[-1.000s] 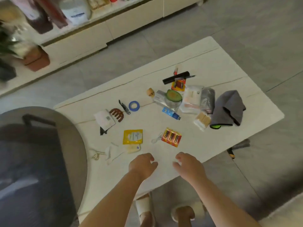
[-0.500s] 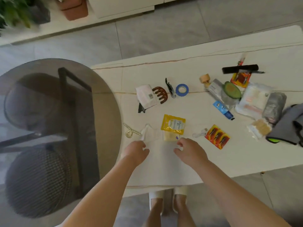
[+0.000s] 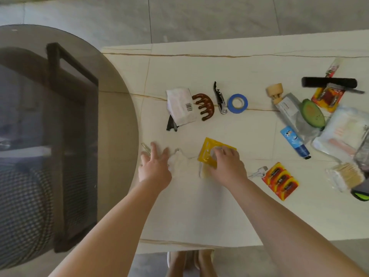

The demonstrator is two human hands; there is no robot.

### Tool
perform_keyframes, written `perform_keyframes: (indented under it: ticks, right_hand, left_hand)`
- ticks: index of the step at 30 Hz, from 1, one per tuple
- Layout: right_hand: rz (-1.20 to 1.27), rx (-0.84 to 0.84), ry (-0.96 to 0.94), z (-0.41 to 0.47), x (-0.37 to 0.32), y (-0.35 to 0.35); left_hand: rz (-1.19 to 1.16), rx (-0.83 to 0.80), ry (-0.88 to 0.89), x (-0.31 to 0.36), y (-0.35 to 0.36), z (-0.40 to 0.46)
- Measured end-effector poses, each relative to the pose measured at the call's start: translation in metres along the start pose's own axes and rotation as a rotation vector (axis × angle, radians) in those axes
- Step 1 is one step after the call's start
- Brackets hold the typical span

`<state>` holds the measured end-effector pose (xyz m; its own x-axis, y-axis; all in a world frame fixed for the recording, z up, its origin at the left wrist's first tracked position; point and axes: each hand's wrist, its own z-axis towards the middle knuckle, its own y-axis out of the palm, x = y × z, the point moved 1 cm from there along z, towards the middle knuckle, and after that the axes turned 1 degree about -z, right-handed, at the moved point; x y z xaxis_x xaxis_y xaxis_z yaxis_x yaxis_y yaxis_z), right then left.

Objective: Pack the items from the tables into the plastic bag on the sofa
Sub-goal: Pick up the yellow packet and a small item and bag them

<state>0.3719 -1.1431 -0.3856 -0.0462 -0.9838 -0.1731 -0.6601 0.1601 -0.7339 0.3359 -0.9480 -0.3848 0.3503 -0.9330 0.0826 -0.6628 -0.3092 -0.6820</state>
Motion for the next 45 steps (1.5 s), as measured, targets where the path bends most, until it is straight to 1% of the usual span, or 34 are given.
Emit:
perform_keyframes:
  ticks: [2, 5, 9, 11, 15, 19, 22, 28, 35, 38, 41, 43, 45]
  right_hand:
    - [-0.010, -0.026, 0.003, 0.009, 0.002, 0.008]
    - [-0.058, -0.051, 0.018, 0.016, 0.004, 0.019]
    - [-0.120, 0.073, 0.016, 0.015, 0.008, 0.023]
    - [-0.104, 0.080, -0.007, 0.014, 0.010, 0.019]
    - [-0.075, 0.101, -0.022, 0.003, 0.015, 0.000]
    - [-0.002, 0.107, 0.079, -0.023, 0.026, -0.033]
    - [0.051, 0.116, 0.097, -0.058, 0.036, -0.062]
    - [0.099, 0.238, 0.168, -0.146, 0.067, -0.121]
    - [0.237, 0.388, 0.220, -0.265, 0.120, -0.165]
    - [0.279, 0.430, 0.298, -0.311, 0.145, -0.178]
    - [0.376, 0.485, 0.444, -0.364, 0.181, -0.191]
    - [0.455, 0.538, 0.548, -0.395, 0.208, -0.198]
    - [0.537, 0.575, 0.607, -0.423, 0.237, -0.203]
  left_hand:
    - [-0.030, -0.002, -0.060, 0.003, 0.002, 0.009]
    - [-0.082, 0.004, -0.071, 0.008, 0.004, 0.019]
    - [-0.153, 0.015, -0.039, 0.015, 0.009, 0.023]
    - [-0.170, 0.019, -0.032, 0.019, 0.011, 0.023]
    - [-0.169, 0.065, -0.017, 0.028, 0.005, 0.013]
    - [-0.106, 0.083, 0.002, 0.041, -0.021, -0.011]
    - [-0.094, 0.075, 0.036, 0.056, -0.048, -0.039]
    - [-0.042, 0.126, 0.230, 0.110, -0.104, -0.117]
    - [0.037, 0.129, 0.467, 0.182, -0.139, -0.216]
    - [0.133, 0.147, 0.569, 0.215, -0.147, -0.250]
    - [0.248, 0.150, 0.701, 0.262, -0.150, -0.293]
    - [0.273, 0.152, 0.795, 0.295, -0.147, -0.322]
    - [0.309, 0.154, 0.897, 0.329, -0.141, -0.350]
